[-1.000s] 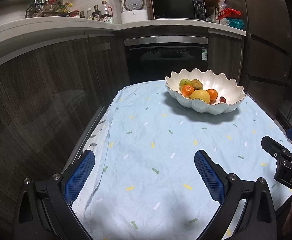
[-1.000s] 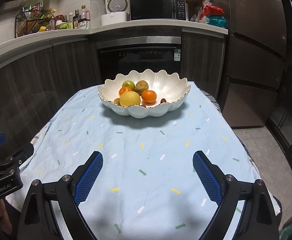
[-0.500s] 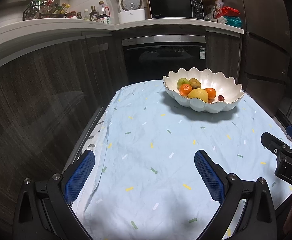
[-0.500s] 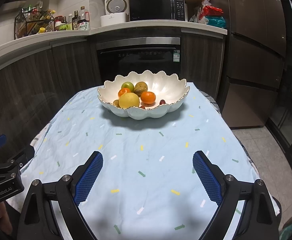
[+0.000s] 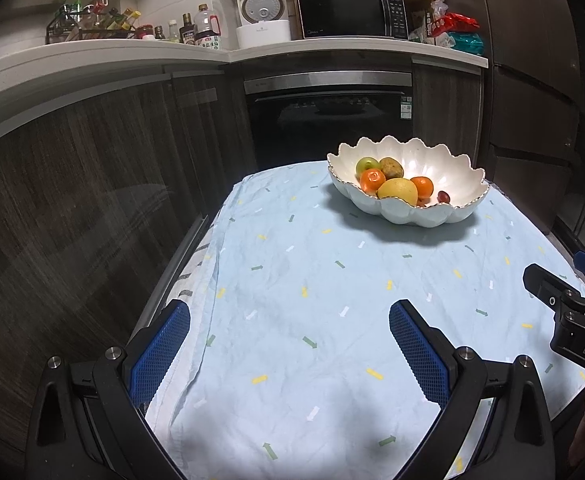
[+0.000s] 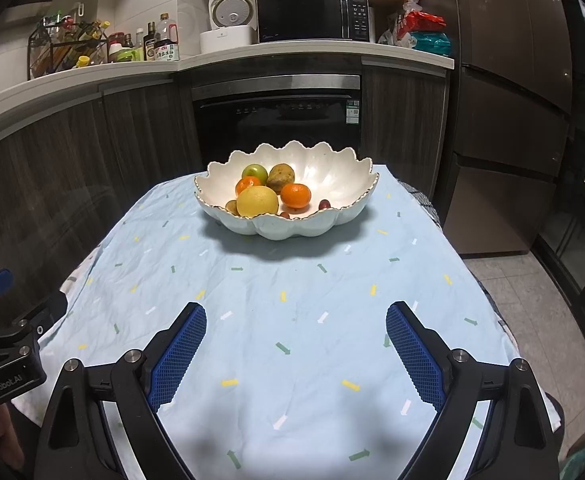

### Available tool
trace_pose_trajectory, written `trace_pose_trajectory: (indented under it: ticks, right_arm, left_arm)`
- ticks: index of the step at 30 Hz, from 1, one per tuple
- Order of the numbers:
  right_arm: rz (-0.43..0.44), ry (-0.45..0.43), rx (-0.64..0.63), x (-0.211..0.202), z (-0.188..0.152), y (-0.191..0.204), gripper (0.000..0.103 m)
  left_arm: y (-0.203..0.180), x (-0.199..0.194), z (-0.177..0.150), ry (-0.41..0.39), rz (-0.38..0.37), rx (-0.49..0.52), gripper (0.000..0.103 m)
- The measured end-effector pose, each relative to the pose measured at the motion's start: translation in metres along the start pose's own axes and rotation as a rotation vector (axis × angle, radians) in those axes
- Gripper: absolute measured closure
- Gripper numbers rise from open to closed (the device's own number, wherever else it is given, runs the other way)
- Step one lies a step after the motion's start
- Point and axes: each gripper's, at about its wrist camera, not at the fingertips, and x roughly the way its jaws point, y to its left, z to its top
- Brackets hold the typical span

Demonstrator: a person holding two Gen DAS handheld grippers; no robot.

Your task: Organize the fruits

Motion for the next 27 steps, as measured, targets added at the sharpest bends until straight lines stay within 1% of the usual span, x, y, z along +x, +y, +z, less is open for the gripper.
trace_pose_trajectory:
  ticks: [17, 22, 27]
  right_arm:
    - [-0.003, -0.003, 0.004, -0.0006, 0.0013, -0.0012, 0.010]
    - [-0.002, -0.004, 0.004, -0.0010, 0.0013, -0.0011, 0.010]
    - [-0.002, -0.005, 0.004, -0.0011, 0.0013, -0.0012, 0.010]
  left_arm:
    - [0.0001, -0.0009, -0.0005, -0.002, 0.002, 0.000, 0.001]
    - [0.0015, -0.0016, -0.0001, -0.004, 0.021, -0.005, 0.000]
    - [0.0015, -0.0023, 0.0006, 0.000, 0.023, -0.010, 0.000]
